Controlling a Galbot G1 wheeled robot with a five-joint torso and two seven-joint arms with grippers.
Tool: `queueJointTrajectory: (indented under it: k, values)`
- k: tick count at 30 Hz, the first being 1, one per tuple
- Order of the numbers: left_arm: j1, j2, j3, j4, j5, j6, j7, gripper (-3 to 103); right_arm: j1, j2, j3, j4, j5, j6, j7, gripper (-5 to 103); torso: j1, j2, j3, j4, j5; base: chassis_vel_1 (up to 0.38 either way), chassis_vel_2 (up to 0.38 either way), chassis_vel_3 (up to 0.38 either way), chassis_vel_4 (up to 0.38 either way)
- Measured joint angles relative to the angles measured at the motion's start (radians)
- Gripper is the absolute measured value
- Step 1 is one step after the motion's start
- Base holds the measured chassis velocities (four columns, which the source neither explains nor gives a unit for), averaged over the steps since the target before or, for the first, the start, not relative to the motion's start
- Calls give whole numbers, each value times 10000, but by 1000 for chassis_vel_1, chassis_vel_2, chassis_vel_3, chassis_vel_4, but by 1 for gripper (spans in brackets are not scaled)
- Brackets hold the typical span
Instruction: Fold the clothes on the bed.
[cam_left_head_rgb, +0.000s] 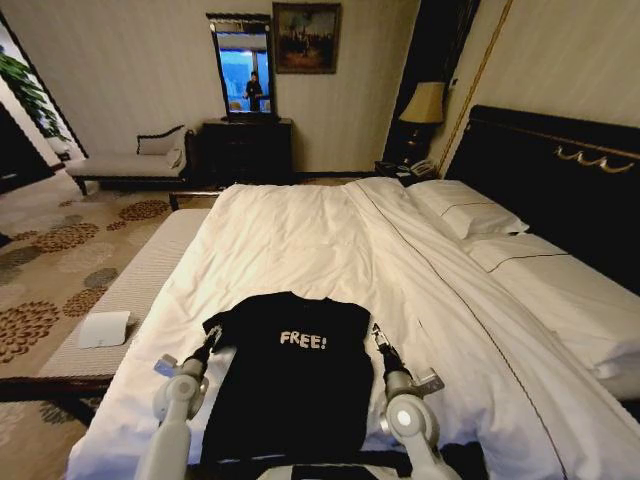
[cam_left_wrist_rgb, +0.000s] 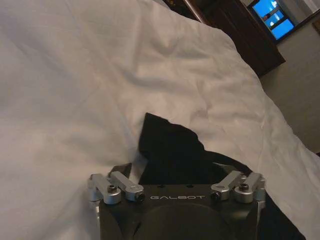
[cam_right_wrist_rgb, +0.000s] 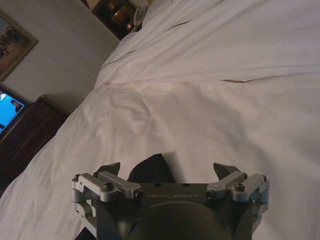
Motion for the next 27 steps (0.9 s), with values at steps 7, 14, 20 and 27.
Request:
queueJointTrajectory:
  k: [7, 14, 20, 27]
  values:
    - [-818, -57, 261, 712, 300, -68, 112, 63, 576, -245, 184, -399, 159, -126, 100, 100, 0, 0, 0, 0, 0, 0, 0, 0, 0]
    - [-728, -18, 336, 486, 448, -132, 113, 35, 504, -486, 804, -255, 652, -169, 87, 100, 0, 1, -1, 0, 0, 0, 0, 0, 0]
    - [-423, 5, 383, 306, 635, -240, 328, 19, 278, -695, 1374, 70, 1006, -169, 95, 100, -1, 0, -1, 1, -1, 0, 0, 0, 0]
    - [-402, -103, 186, 275, 806, -329, 464, 1, 116, -1110, 1811, 328, 1545, -150, 250, 100, -1, 1, -2, 0, -1, 0, 0, 0, 0]
